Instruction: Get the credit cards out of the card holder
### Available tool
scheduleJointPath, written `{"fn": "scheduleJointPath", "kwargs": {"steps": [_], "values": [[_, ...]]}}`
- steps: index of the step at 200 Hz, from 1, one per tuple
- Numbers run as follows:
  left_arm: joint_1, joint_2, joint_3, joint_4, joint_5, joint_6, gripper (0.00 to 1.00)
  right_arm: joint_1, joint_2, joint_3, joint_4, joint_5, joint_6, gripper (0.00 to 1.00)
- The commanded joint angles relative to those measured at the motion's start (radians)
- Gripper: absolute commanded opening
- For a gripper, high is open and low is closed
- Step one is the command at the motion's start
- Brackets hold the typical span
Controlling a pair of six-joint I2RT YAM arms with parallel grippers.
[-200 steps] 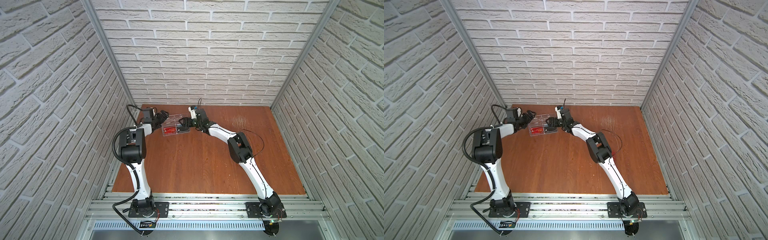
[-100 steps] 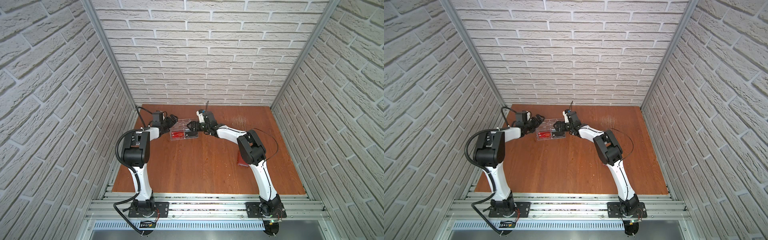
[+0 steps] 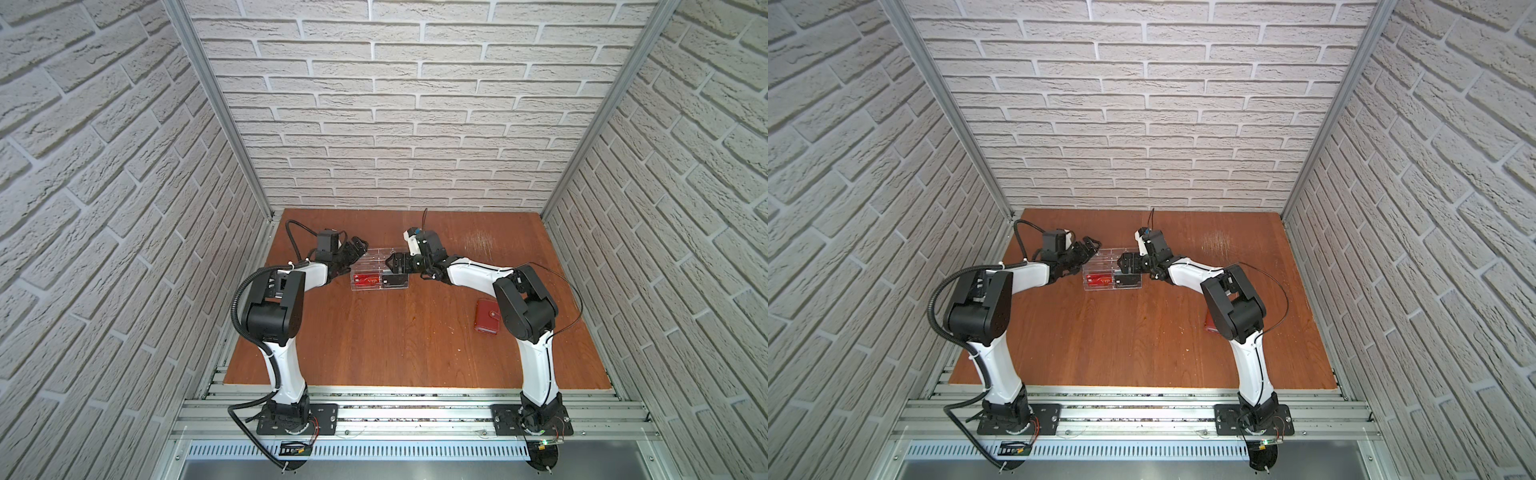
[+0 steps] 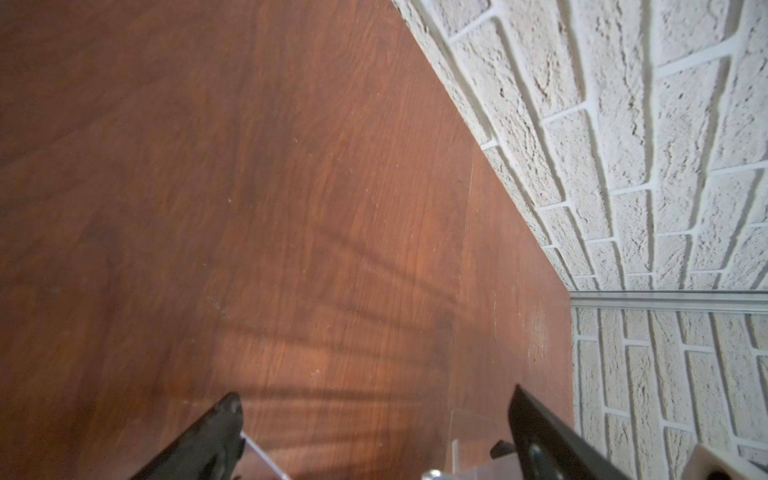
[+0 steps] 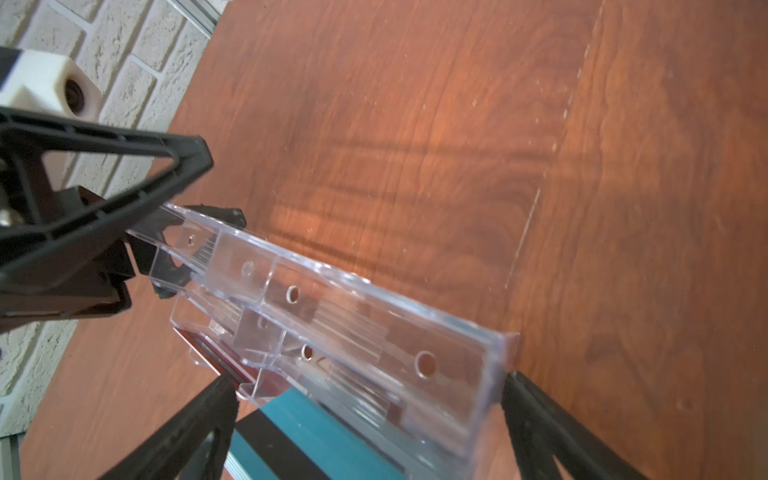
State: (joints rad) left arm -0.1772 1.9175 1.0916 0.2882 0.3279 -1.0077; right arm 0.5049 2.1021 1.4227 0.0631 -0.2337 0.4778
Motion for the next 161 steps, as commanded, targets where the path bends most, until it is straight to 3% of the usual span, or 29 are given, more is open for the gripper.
{"fn": "scheduleJointPath", "kwargs": {"steps": [1,47,94,161], "values": [[-0.029,-0.046,-0.025,0.039,0.031,-0.013,0.98,0.000,-0.077,-0.034,0.046,-0.021,-0.030,1.00],[-0.040,-0.106,-0.066,0.017,0.017,-0.002,0.98,-0.017,-0.132,-0.071,-0.005,-0.012,-0.082,1.00],[-0.036,-0.174,-0.062,-0.102,-0.028,0.088,0.98,-0.022,-0.228,-0.108,-0.097,0.017,-0.154,1.00],[-0.021,-0.311,-0.155,-0.197,-0.078,0.086,0.98,-0.013,-0.317,-0.206,-0.215,0.069,-0.198,1.00]]}}
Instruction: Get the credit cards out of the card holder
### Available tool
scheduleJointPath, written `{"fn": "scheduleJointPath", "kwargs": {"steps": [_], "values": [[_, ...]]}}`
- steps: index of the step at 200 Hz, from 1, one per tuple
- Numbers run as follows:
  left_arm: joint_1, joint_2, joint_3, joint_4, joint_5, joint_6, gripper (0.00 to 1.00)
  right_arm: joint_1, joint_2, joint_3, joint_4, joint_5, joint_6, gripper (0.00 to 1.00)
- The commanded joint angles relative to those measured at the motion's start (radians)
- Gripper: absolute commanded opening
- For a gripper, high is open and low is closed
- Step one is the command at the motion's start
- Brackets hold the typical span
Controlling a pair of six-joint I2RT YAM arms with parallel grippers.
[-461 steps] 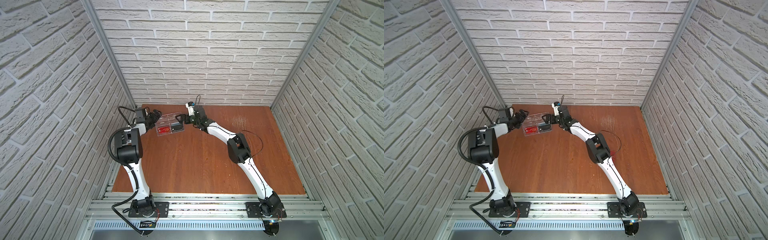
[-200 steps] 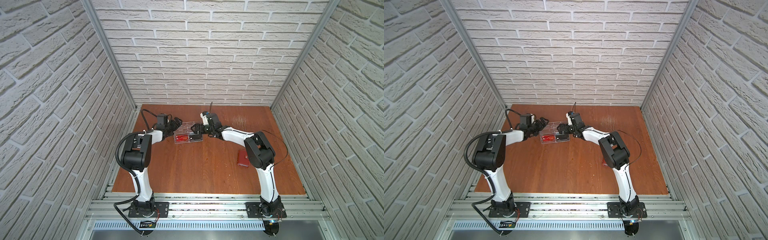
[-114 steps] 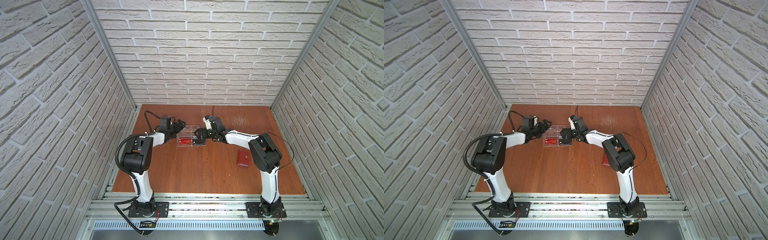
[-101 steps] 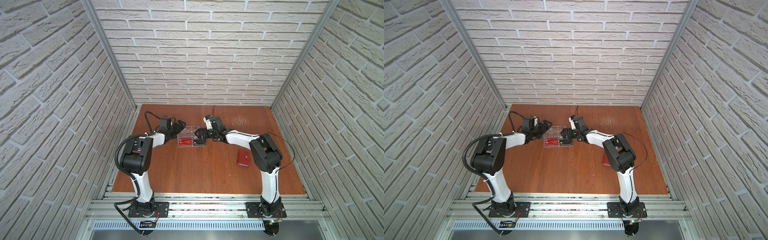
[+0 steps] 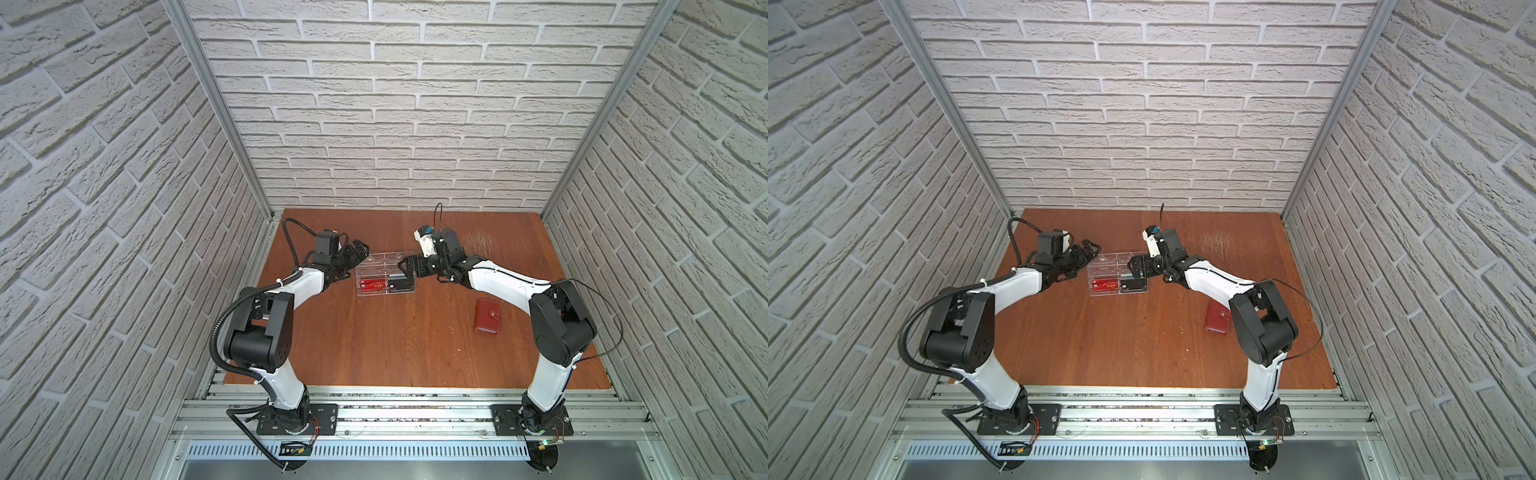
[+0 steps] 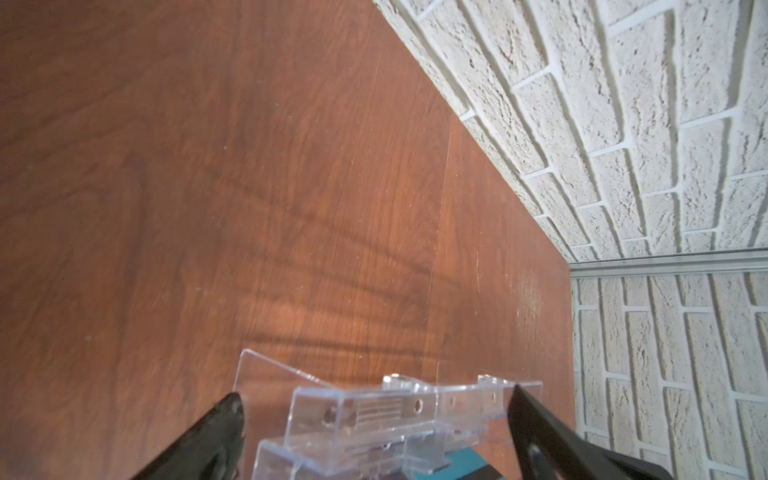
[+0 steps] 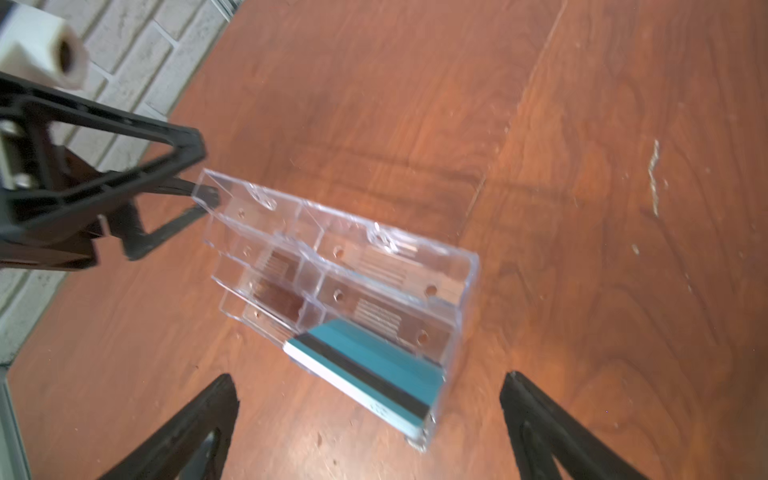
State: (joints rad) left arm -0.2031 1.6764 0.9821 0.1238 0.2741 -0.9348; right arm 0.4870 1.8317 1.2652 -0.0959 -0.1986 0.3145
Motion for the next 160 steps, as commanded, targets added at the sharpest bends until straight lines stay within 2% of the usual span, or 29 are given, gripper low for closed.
{"fn": "scheduleJointPath", "kwargs": {"steps": [1,60,103,160], "values": [[0.005,-0.072,-0.048,-0.033,-0.024,0.012,0.98,0.006,-0.047,-0.049,-0.056,0.036,-0.035,1.00],[-0.035,-0.184,-0.173,-0.005,-0.010,-0.045,0.98,0.025,-0.023,-0.062,-0.112,0.118,-0.020,1.00],[-0.100,-0.253,-0.220,-0.004,-0.038,-0.048,0.98,0.026,0.058,0.033,-0.159,0.168,0.026,1.00],[-0.130,-0.302,-0.253,0.001,-0.041,-0.044,0.98,0.027,0.128,0.129,-0.171,0.177,0.078,0.99]]}}
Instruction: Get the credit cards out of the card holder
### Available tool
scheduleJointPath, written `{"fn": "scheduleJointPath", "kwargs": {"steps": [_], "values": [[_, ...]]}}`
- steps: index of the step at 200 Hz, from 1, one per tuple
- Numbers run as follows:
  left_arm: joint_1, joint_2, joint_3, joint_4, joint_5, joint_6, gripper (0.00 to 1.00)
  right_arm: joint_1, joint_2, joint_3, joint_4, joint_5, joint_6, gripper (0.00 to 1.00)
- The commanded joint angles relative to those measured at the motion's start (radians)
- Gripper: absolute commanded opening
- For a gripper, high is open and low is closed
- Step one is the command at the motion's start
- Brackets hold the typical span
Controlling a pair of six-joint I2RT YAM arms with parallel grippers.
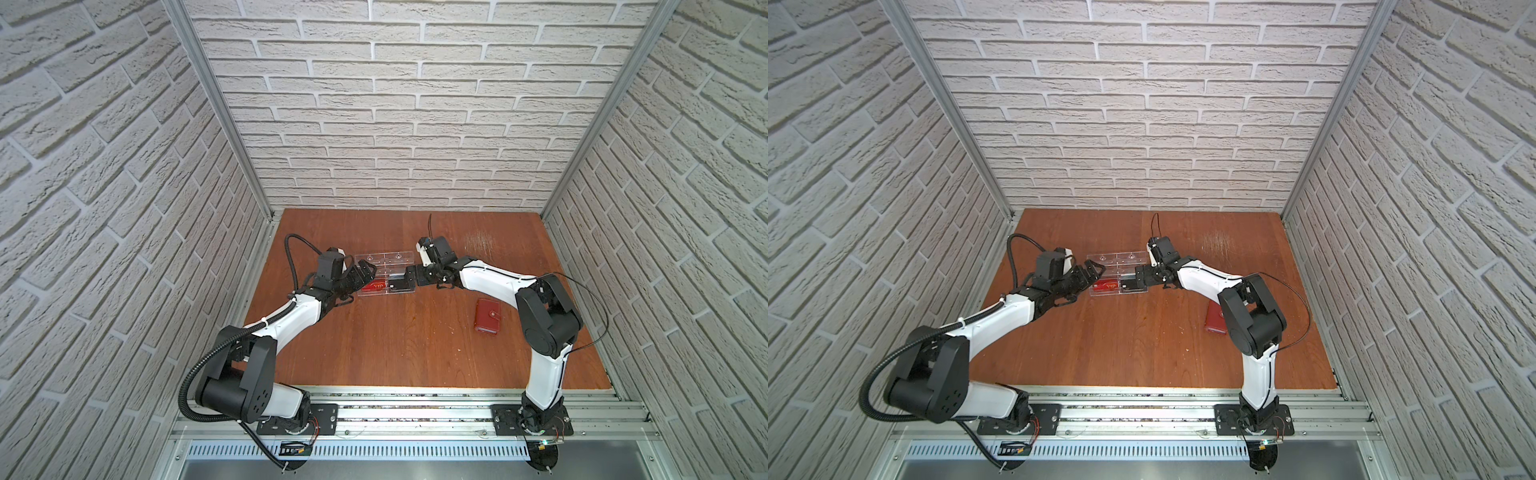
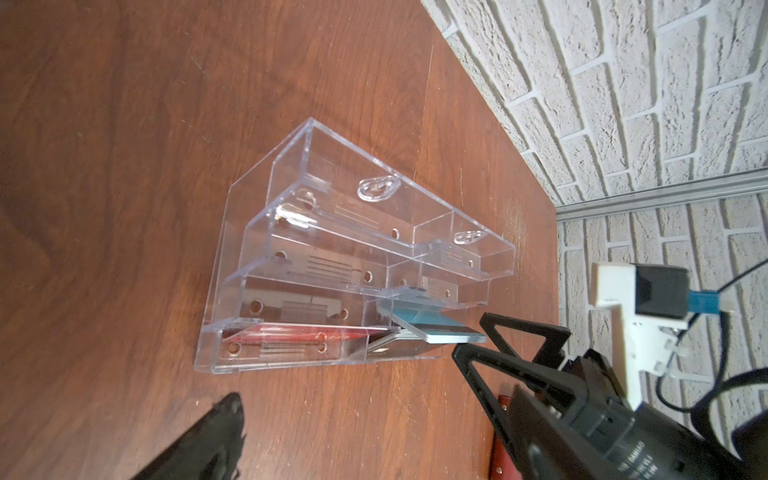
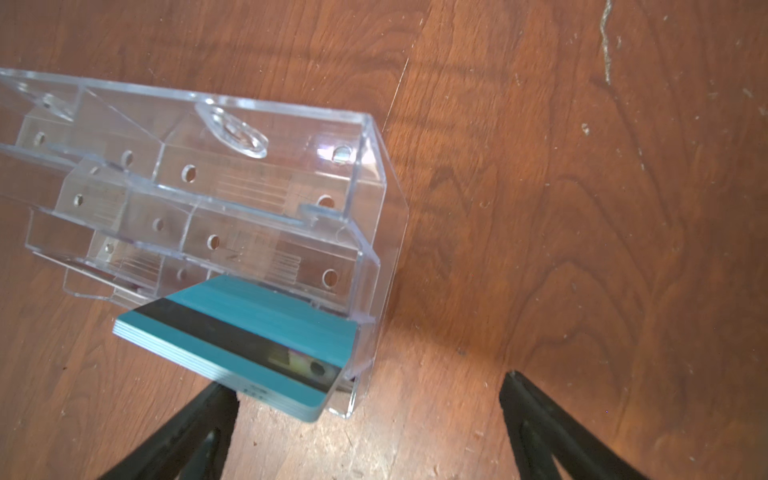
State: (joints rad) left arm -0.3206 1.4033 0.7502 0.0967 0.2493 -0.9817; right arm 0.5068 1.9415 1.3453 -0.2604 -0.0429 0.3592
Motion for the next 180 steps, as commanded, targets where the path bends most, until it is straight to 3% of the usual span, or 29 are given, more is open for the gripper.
{"fn": "scheduleJointPath", "kwargs": {"steps": [1,180], "values": [[-0.013,-0.029,-0.021,0.029,-0.016,0.003,0.98,0.007,0.019,0.050,-0.006,0.021,0.034,1.00],[-0.062,-0.075,-0.058,0.044,-0.032,-0.003,0.98,0.007,0.181,0.301,-0.103,0.069,0.076,1.00]]}}
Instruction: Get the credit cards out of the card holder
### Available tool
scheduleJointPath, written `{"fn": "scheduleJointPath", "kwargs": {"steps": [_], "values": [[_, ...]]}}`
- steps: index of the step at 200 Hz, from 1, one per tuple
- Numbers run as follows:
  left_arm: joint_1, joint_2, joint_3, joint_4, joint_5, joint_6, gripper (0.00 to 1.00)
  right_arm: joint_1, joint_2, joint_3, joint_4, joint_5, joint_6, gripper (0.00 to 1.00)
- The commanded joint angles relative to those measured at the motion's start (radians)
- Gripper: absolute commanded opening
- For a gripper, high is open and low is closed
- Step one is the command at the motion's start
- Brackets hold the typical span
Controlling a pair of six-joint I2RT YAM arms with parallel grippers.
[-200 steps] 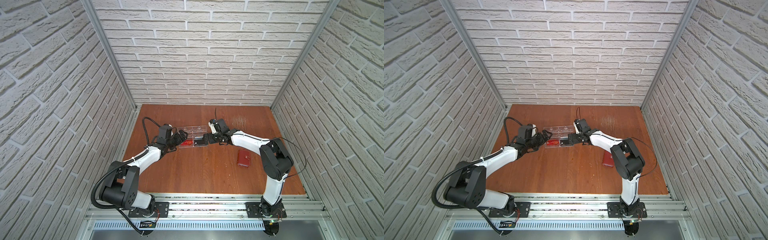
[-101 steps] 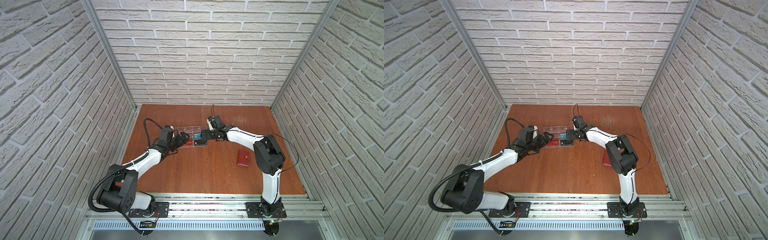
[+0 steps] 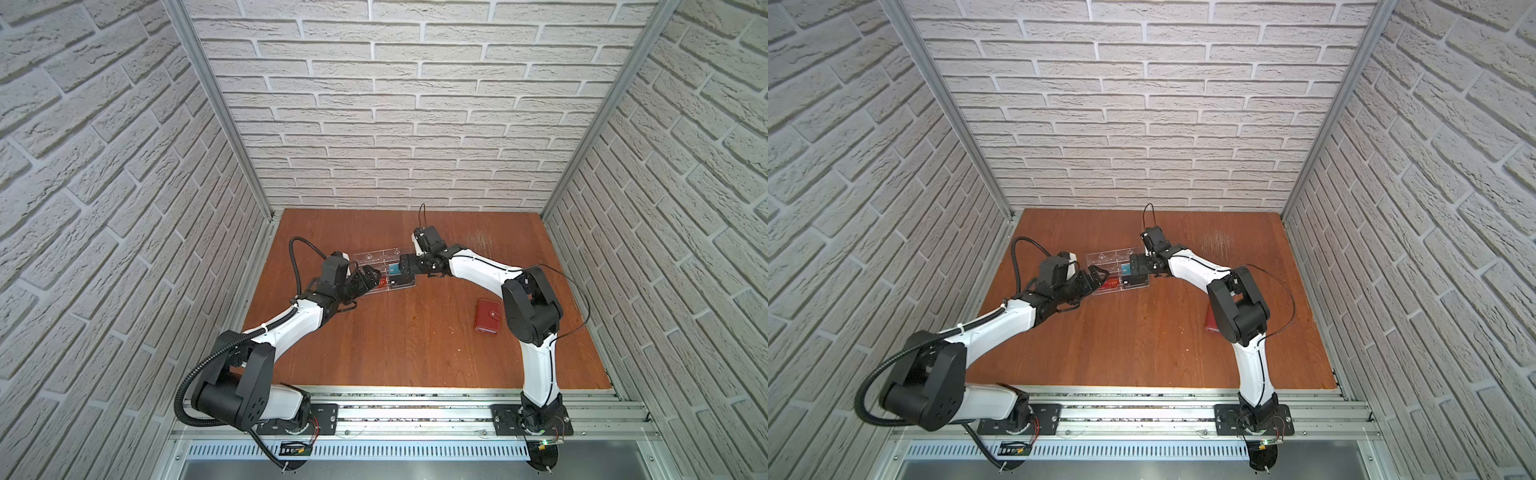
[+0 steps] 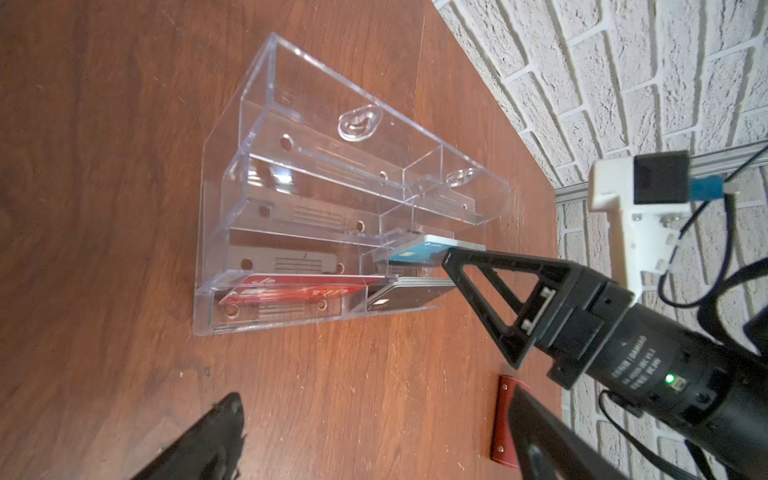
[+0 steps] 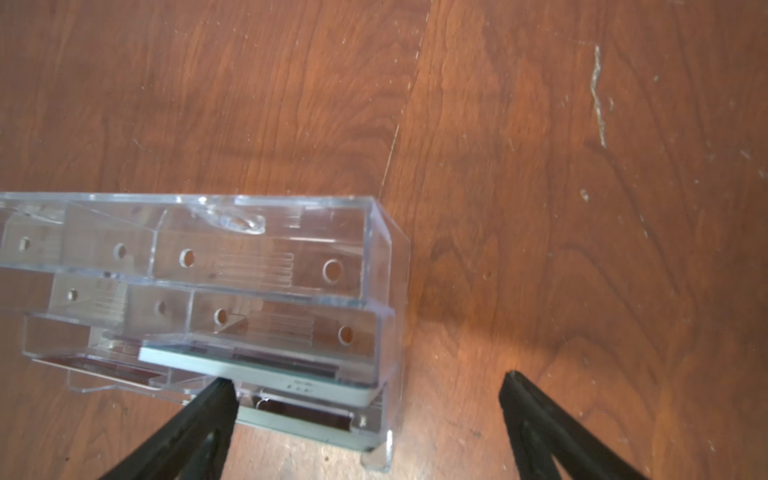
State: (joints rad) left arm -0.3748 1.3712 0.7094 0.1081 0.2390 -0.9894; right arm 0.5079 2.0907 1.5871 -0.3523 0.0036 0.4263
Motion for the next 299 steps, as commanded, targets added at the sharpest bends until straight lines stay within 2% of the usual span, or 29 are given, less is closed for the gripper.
{"fn": "scheduleJointPath", "kwargs": {"steps": [1,39,85,105,125,168,200,242,299], "values": [[-0.008,-0.044,-0.017,0.032,-0.022,0.004,0.98,0.006,0.033,0.059,-0.012,0.023,0.009,1.00],[-0.018,-0.056,-0.014,0.026,-0.017,0.011,0.98,0.006,0.022,0.089,-0.042,0.021,0.023,1.00],[-0.066,-0.057,0.009,0.022,-0.035,0.030,0.98,0.004,-0.161,-0.044,-0.067,0.065,0.034,1.00],[-0.104,-0.046,0.027,0.028,-0.049,0.042,0.98,0.002,-0.259,-0.132,-0.109,0.118,0.042,1.00],[-0.149,-0.020,0.059,0.018,-0.073,0.053,0.98,-0.002,-0.374,-0.244,-0.166,0.247,0.086,1.00],[-0.273,0.108,0.169,0.007,-0.067,0.082,0.98,-0.033,-0.617,-0.445,-0.316,0.409,0.186,1.00],[-0.368,0.256,0.298,-0.005,-0.039,0.094,0.98,-0.104,-0.766,-0.610,-0.345,0.299,0.204,1.00],[-0.456,0.388,0.438,-0.027,-0.038,0.092,0.98,-0.299,-0.965,-0.850,-0.288,0.105,0.252,0.99],[-0.498,0.467,0.465,-0.028,-0.068,0.079,0.98,-0.481,-0.920,-0.944,-0.176,-0.091,0.220,0.96]]}}
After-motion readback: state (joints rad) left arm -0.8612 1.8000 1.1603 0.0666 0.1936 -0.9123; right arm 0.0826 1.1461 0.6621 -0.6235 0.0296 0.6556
